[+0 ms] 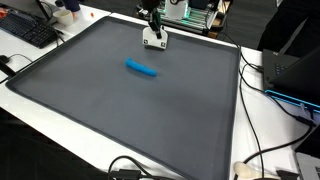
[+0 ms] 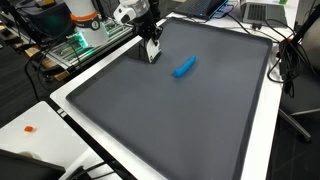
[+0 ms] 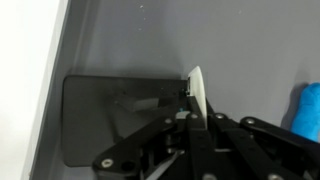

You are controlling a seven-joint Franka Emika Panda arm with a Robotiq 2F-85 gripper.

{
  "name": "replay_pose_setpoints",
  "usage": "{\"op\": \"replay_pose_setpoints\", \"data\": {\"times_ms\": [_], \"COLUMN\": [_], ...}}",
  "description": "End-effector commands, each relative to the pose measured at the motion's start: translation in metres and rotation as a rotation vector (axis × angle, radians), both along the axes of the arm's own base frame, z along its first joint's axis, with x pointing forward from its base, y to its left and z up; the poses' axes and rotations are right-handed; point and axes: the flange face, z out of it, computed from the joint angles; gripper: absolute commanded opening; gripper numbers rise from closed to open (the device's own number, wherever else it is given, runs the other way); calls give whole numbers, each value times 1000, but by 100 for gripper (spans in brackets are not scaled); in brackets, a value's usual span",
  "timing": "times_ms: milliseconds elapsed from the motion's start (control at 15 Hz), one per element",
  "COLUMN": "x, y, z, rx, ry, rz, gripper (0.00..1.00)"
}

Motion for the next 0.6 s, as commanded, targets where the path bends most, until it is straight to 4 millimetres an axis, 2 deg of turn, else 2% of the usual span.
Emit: {"op": "replay_pose_setpoints", "data": {"times_ms": [0, 200, 533], "x": [-4, -4, -2], "y": [2, 4, 17], "z": [5, 14, 40], "rx": [14, 15, 0], "ry": [-15, -41, -78], "rz": [-31, -2, 158], "gripper": [1, 1, 1]}}
